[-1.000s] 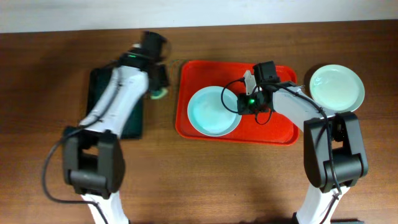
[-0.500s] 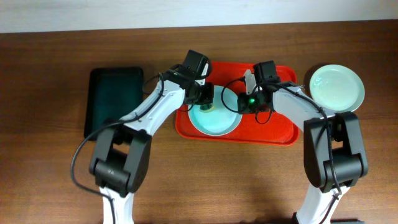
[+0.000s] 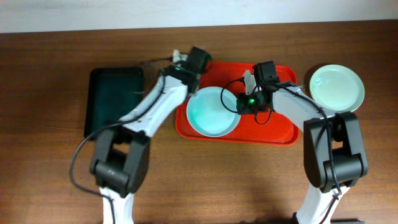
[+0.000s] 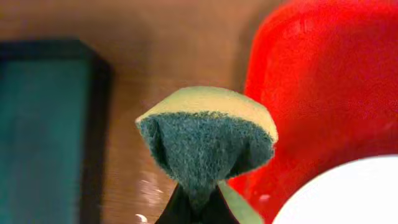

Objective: Clean dirty plates on tray and stack at the side

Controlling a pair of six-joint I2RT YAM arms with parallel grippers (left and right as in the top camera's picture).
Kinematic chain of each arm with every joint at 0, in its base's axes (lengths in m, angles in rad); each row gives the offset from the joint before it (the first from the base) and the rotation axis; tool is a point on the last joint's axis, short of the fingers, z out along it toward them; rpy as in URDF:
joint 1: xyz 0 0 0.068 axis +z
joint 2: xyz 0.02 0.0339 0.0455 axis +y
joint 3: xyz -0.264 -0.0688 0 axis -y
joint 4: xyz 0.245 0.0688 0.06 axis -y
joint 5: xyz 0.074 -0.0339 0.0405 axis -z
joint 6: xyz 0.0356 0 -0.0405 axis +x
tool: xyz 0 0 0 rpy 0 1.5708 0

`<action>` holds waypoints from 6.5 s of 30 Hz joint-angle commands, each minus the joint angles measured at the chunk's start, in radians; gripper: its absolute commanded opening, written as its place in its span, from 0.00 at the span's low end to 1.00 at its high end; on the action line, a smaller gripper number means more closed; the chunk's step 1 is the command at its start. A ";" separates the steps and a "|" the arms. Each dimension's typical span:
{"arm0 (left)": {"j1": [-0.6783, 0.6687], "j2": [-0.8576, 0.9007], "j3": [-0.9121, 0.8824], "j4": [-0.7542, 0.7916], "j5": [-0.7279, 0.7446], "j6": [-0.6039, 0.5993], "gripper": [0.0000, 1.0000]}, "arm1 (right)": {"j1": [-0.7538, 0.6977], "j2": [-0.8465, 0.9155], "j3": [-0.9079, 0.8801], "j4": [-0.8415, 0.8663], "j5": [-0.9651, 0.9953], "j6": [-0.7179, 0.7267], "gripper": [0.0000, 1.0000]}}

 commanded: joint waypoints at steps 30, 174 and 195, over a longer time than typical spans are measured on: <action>0.546 -0.010 0.149 -0.281 0.369 -0.035 0.99 | 0.617 -0.014 0.802 -0.482 1.693 -0.556 0.04; 0.546 -0.016 0.149 -0.282 0.369 -0.035 0.99 | -0.185 -1.981 -1.233 0.399 0.233 -0.195 0.98; 0.531 -1.625 -1.329 0.442 0.536 0.299 0.99 | -0.185 -1.981 -1.233 0.399 0.233 -0.195 0.98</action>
